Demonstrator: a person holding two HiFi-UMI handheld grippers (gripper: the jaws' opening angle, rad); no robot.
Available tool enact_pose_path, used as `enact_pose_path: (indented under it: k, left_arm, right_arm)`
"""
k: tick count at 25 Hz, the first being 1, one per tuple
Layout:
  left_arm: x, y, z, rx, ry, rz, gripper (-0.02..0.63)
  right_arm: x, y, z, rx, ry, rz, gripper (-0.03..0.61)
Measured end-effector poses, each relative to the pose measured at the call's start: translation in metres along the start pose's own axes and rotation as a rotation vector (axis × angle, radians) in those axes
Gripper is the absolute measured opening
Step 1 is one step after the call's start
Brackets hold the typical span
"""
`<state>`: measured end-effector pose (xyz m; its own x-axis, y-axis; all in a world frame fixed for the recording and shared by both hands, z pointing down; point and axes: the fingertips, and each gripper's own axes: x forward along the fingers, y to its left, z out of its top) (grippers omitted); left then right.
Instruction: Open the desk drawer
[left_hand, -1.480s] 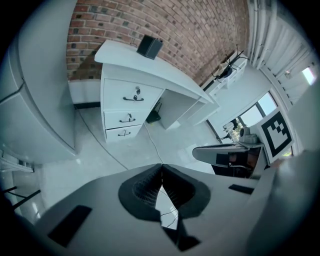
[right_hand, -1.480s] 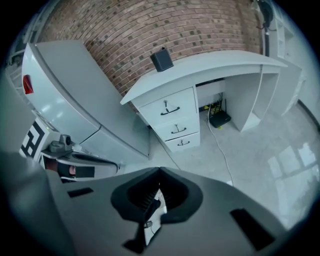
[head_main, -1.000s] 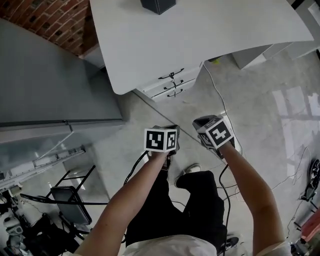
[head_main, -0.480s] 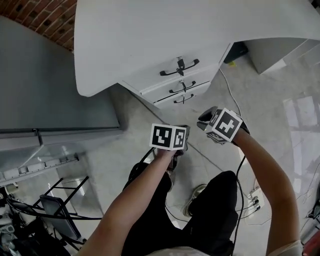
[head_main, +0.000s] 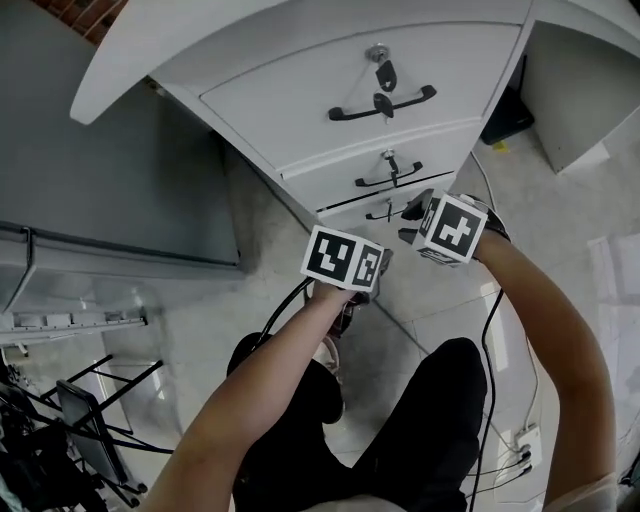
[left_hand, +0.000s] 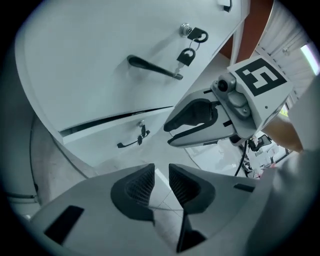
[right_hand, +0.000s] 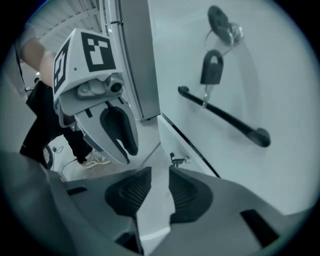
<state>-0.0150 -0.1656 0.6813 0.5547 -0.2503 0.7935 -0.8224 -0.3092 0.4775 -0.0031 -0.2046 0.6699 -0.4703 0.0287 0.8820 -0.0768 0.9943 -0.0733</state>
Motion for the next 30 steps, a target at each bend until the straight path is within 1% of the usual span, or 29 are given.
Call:
enact_pose_path:
  k: [1, 2, 5, 9, 13, 15, 18, 22, 25, 28, 30]
  left_arm:
    - [0.003, 0.001, -0.003, 0.004, 0.009, -0.001, 0.085]
    - [0.004, 0.000, -0.005, 0.016, 0.019, 0.000, 0.054]
    - [0.002, -0.001, -0.008, 0.043, 0.022, 0.004, 0.029]
    - [-0.003, 0.003, -0.015, 0.046, 0.021, 0.019, 0.011]
    - [-0.007, 0.001, -0.016, 0.039, 0.010, 0.009, 0.009]
    - [-0.006, 0.000, -0.015, 0.042, 0.010, 0.002, 0.008]
    - [-0.001, -0.010, -0.014, 0.036, 0.022, -0.039, 0.008]
    - [0.006, -0.022, -0.016, 0.027, 0.043, -0.098, 0.009]
    - [0.007, -0.029, -0.012, 0.018, 0.040, -0.150, 0.009]
    - [0.008, -0.034, -0.006, 0.012, 0.036, -0.191, 0.009]
    - [0.009, -0.033, -0.008, 0.015, 0.047, -0.197, 0.009]
  right_arm:
    - [0.006, 0.000, -0.002, -0.016, 0.008, 0.001, 0.116]
    - [0.012, 0.000, -0.004, -0.031, 0.018, 0.001, 0.125]
    - [0.022, -0.004, -0.009, -0.060, 0.033, -0.010, 0.136]
    - [0.035, -0.008, -0.012, -0.071, 0.049, -0.025, 0.138]
    - [0.045, -0.012, -0.010, -0.080, 0.054, -0.029, 0.138]
    - [0.048, -0.014, -0.013, -0.101, 0.091, -0.040, 0.138]
    - [0.052, -0.022, -0.019, -0.131, 0.147, -0.070, 0.137]
    - [0.065, -0.025, -0.013, -0.154, 0.136, -0.069, 0.137]
    - [0.072, -0.025, -0.016, -0.156, 0.154, -0.071, 0.136]
    - [0.078, -0.026, -0.017, -0.194, 0.172, -0.077, 0.131]
    - [0.082, -0.027, -0.019, -0.206, 0.177, -0.082, 0.097]
